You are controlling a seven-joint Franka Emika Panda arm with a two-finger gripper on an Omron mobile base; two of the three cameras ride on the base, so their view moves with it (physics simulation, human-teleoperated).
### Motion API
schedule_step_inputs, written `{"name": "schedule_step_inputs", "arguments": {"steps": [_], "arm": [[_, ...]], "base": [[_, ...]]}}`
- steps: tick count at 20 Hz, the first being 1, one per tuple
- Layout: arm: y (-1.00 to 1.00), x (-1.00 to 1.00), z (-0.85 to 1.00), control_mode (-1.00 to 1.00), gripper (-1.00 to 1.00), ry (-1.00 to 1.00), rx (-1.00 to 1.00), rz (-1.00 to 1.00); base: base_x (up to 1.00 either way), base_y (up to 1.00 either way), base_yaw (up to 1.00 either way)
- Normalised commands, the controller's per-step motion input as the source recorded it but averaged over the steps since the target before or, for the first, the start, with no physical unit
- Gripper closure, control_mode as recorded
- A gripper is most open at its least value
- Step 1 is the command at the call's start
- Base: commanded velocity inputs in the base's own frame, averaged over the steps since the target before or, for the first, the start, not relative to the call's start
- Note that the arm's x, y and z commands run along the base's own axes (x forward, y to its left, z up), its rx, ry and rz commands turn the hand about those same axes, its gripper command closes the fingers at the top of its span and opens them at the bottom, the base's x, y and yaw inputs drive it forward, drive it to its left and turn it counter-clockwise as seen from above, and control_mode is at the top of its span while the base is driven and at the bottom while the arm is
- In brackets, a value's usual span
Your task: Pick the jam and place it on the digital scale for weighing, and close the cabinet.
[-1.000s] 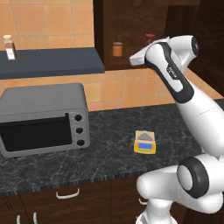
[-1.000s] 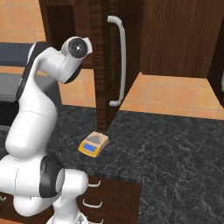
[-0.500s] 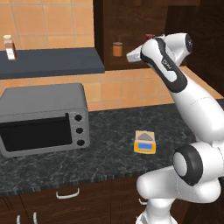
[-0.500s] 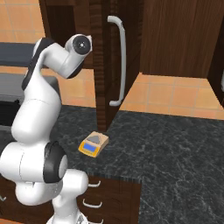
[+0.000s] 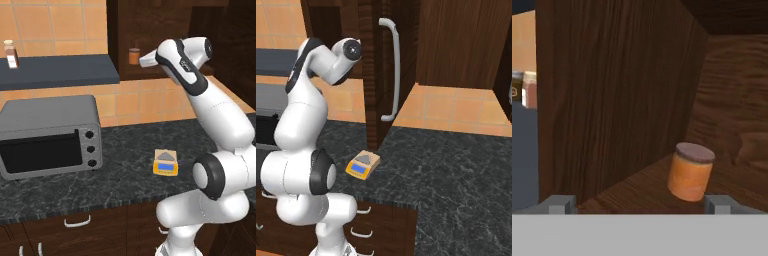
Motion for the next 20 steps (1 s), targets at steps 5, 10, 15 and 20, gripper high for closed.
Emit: {"name": "schedule_step_inputs", "arguments": {"steps": [5,10,15,20], "arm": [[-0.01,0.17,0.00,-1.00,-1.00,0.00,0.09,0.05],[-0.29,0.14,0.00,-1.00,-1.00,0.00,0.20,0.02],[-0.28,0.21,0.00,-1.00,-1.00,0.02,0.12,0.00],[-0.03,0.44,-0.02,-1.00,-1.00,0.01,0.01,0.00]], "base": [[0.00,0.00,0.00],[0.00,0.00,0.00],[0.00,0.00,0.00],[0.00,0.00,0.00]]}}
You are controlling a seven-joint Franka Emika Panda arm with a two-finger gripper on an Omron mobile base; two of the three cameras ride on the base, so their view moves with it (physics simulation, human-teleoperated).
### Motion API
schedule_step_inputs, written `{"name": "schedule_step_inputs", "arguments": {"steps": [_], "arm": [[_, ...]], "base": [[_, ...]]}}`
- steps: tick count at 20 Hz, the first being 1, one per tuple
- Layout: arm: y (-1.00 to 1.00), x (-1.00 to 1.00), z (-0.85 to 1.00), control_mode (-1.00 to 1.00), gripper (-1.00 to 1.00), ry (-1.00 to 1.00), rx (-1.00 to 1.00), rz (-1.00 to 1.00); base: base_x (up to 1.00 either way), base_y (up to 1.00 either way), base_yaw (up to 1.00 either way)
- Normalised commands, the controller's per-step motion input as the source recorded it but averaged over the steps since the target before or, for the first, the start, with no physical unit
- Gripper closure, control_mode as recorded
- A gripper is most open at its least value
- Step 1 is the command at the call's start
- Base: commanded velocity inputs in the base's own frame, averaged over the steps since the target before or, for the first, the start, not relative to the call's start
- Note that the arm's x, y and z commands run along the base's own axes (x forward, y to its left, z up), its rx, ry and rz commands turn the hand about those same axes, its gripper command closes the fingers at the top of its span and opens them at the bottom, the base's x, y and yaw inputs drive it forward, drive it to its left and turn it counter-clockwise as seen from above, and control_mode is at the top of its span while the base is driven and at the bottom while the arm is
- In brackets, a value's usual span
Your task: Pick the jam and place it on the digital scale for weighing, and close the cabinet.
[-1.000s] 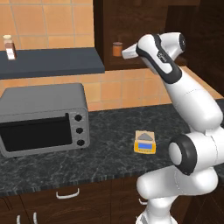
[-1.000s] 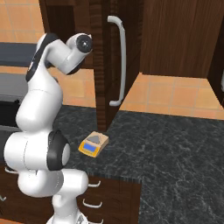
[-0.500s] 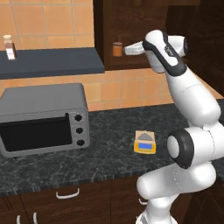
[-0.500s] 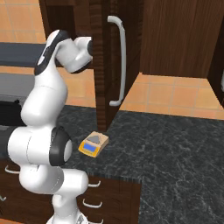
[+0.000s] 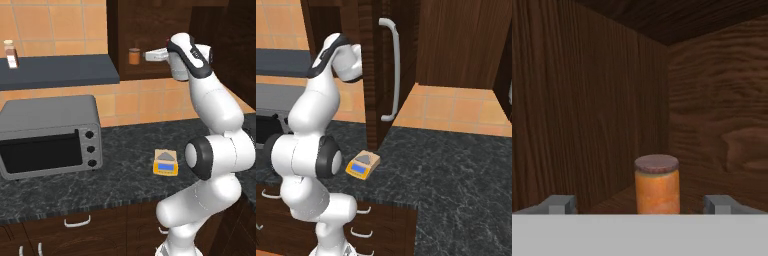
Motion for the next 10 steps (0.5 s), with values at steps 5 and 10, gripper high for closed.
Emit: {"name": "schedule_step_inputs", "arguments": {"steps": [5,10], "arm": [[0.04,0.09,0.00,-1.00,-1.00,0.00,0.00,0.00],[0.03,0.09,0.00,-1.00,-1.00,0.00,0.00,0.00]], "base": [[0.00,0.00,0.00],[0.00,0.00,0.00]]}}
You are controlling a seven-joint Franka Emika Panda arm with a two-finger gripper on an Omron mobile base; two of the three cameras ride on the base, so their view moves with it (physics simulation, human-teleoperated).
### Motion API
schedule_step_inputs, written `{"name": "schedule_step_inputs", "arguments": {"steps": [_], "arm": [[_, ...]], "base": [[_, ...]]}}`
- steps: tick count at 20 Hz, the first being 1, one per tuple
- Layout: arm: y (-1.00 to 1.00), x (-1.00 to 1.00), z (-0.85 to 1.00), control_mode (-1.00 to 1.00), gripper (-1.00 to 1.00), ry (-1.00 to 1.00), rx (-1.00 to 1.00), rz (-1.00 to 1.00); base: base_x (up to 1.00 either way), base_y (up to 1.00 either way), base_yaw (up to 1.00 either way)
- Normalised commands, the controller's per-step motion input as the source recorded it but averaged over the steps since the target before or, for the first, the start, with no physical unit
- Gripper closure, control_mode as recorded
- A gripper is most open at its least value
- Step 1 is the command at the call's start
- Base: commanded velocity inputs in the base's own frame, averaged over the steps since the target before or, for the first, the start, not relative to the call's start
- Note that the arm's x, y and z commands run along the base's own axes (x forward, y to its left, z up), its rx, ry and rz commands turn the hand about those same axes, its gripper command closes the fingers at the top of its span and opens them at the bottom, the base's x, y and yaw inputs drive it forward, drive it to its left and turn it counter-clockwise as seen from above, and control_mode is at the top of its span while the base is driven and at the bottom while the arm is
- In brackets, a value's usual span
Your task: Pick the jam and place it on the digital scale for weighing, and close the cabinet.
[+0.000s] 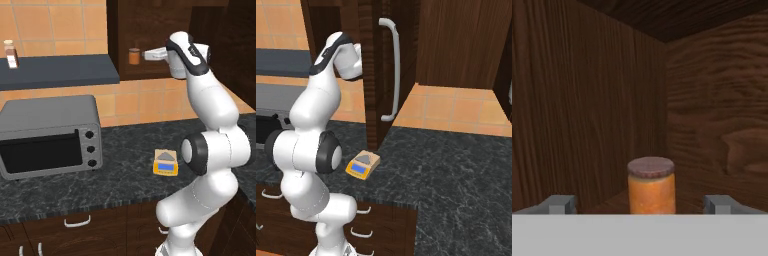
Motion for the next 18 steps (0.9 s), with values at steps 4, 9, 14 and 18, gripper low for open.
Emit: {"name": "schedule_step_inputs", "arguments": {"steps": [4,9,14,18], "arm": [[0.00,0.08,0.00,-1.00,-1.00,0.00,0.00,0.00],[0.01,0.27,0.00,-1.00,-1.00,0.00,0.00,0.00],[0.18,0.24,-0.09,-1.00,-1.00,0.00,-0.02,0.00],[0.31,0.22,-0.08,-1.00,-1.00,0.01,-0.05,0.00]], "base": [[0.00,0.00,0.00],[0.00,0.00,0.00],[0.00,0.00,0.00],[0.00,0.00,0.00]]}}
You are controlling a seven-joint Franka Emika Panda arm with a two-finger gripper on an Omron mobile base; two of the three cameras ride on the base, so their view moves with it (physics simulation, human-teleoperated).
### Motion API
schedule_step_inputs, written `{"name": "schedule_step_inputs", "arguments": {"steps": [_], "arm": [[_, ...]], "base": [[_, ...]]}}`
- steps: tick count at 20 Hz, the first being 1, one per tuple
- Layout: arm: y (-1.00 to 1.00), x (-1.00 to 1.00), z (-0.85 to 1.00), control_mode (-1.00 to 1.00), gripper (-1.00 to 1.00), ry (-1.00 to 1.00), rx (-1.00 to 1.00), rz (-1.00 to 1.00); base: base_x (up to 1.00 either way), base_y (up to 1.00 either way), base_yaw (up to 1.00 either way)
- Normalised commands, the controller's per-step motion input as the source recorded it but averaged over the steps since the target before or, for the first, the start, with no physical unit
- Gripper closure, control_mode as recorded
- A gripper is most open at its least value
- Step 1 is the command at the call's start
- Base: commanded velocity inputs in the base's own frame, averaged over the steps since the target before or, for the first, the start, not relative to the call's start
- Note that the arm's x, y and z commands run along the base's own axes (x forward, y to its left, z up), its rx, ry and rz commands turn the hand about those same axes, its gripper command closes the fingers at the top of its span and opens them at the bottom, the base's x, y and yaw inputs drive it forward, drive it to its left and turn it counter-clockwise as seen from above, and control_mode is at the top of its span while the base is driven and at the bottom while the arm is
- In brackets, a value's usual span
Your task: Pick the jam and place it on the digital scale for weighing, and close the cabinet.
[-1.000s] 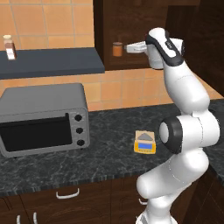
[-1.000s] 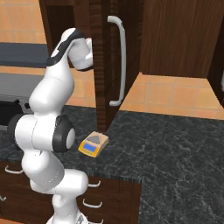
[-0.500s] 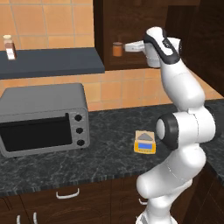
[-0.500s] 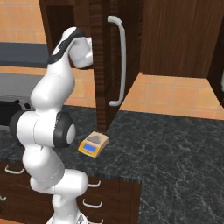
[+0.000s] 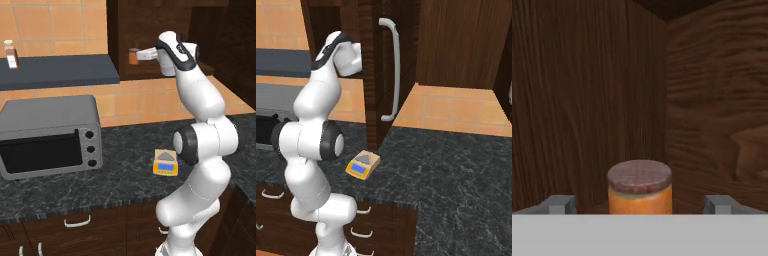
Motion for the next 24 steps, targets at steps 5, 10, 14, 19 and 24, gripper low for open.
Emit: {"name": "schedule_step_inputs", "arguments": {"steps": [5,10,14,19,24], "arm": [[0.12,0.31,-0.01,-1.00,-1.00,0.05,-0.01,0.00],[0.35,0.19,-0.11,-1.00,-1.00,0.00,-0.06,0.00],[0.28,0.16,-0.14,-1.00,1.00,0.01,-0.04,0.00],[0.08,0.01,-0.03,-1.00,1.00,0.00,0.00,0.00],[-0.04,-0.62,0.00,-1.00,1.00,-0.02,0.00,0.00]], "base": [[0.00,0.00,0.00],[0.00,0.00,0.00],[0.00,0.00,0.00],[0.00,0.00,0.00],[0.00,0.00,0.00]]}}
